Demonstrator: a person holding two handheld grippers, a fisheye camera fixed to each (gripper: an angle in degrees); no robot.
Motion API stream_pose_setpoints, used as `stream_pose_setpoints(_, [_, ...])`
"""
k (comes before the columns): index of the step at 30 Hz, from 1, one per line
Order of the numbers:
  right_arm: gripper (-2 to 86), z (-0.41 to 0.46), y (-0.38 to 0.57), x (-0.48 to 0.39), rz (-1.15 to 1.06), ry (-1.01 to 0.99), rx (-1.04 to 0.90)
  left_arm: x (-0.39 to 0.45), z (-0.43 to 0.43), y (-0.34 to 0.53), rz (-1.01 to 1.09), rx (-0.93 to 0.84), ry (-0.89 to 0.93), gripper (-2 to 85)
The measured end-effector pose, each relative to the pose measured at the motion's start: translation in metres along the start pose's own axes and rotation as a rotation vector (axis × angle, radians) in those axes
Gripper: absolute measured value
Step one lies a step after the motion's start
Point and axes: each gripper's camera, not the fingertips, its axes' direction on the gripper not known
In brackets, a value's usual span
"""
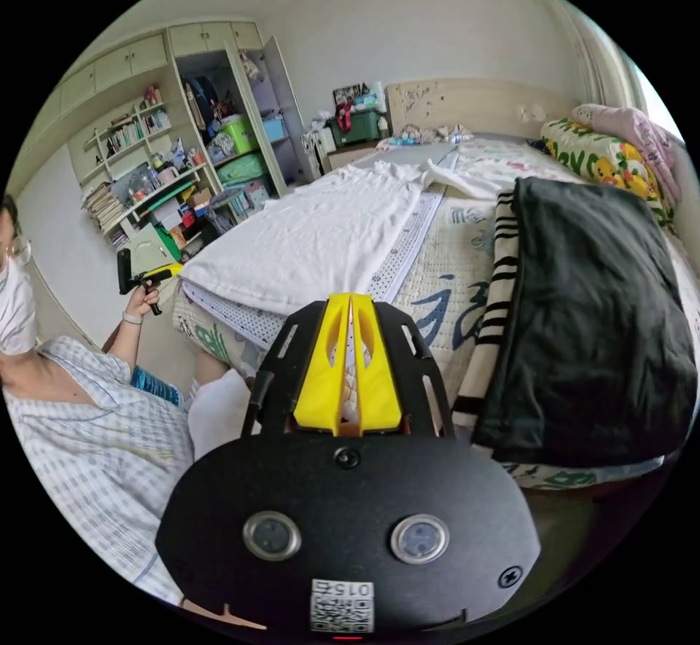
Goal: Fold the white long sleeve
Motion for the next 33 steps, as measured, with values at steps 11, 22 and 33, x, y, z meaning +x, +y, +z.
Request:
stream_pose_setpoints(11, [-0.6, -0.053, 0.305, 0.023, 0.301, 0.386, 0.418, 0.131, -0.007, 0.019, 0.154, 0.506, 0.089, 5.5])
stream_pose_setpoints(22, [-0.6, 0.087, 0.361, -0.018, 0.331, -0.062, 0.555, 0.249, 0.155, 0.104, -0.159, 0.385, 0.394, 3.8])
stream_pose_setpoints(33, [-0.6, 0.082, 0.409, -0.059, 0.386, -0.078, 0.717, 0.241, 0.085, 0.099, -0.244, 0.409, 0.465, -0.9])
